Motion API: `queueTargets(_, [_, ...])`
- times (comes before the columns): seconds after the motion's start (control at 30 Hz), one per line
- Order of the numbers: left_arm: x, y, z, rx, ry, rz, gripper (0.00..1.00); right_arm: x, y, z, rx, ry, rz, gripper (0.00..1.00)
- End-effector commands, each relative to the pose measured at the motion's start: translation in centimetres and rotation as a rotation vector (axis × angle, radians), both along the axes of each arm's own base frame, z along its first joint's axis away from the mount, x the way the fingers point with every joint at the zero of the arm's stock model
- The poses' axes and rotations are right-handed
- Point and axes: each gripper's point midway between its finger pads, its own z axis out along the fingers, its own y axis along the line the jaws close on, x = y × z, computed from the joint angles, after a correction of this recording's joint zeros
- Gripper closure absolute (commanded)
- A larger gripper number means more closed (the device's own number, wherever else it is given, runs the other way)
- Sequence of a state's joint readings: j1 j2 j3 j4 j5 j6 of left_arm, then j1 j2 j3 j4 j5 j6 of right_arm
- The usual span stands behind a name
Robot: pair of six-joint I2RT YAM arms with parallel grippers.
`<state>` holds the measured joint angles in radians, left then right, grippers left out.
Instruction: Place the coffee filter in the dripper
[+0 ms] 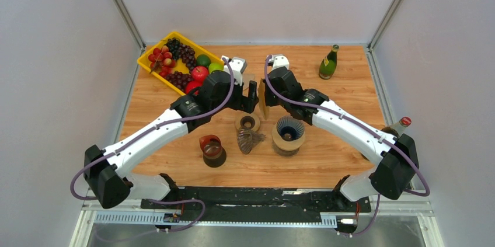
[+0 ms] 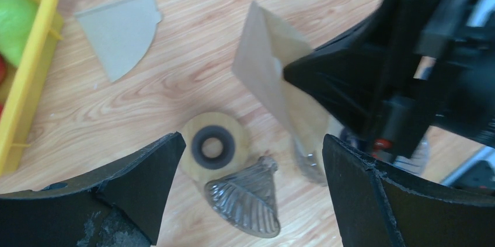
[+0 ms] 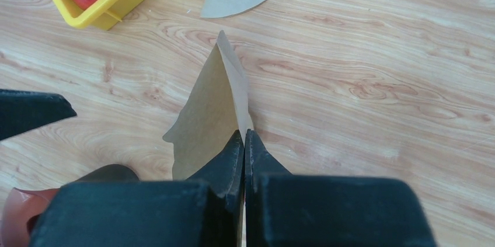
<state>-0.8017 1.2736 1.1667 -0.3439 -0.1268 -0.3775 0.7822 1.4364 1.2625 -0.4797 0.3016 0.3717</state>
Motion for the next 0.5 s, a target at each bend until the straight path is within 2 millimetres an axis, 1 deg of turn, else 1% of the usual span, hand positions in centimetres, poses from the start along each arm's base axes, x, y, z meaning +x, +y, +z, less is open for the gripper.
queueTargets(0.0, [0.1,-2.2,1.4,-0.131,0.000,-0.036,0.00,0.1,0.7,3.0,0.111,-0.016,-0.035,1.00])
queueTargets(0.03, [0.6,-2.2,1.6,-0.130,-0.005,-0.015,0.00,0.1,0.8,3.0,0.118,-0.010,-0.032,1.00])
queueTargets(0.07, [1.2,-2.1,0.7,-0.105,0.007,0.018,0.00,0.0,0.9,3.0,0.125,-0.005,-0.028,1.00])
queueTargets(0.1, [1.6,-2.1,0.8,-0.101,0.005,0.034,0.00,-0.1,1.0,3.1,0.133,-0.003,-0.028,1.00])
queueTargets(0.13, [2.1,-1.9,0.1,-0.077,0.014,0.061,0.00,-0.1,1.0,3.3,0.139,-0.003,-0.030,1.00])
queueTargets(0.17, [2.4,-1.8,0.1,-0.071,0.013,0.075,0.00,-0.1,1.0,3.3,0.142,-0.003,-0.031,1.00])
queueTargets(0.2, [2.7,-1.6,-0.6,-0.049,0.023,0.099,0.00,-0.1,1.1,3.4,0.145,-0.003,-0.032,1.00])
queueTargets(0.33, [3.5,-0.8,-1.4,-0.020,0.023,0.161,0.03,-0.3,1.3,3.4,0.152,0.004,-0.019,1.00])
queueTargets(0.47, [3.8,-0.7,-2.1,-0.004,0.029,0.181,0.06,-0.3,1.3,3.1,0.151,0.011,-0.023,1.00])
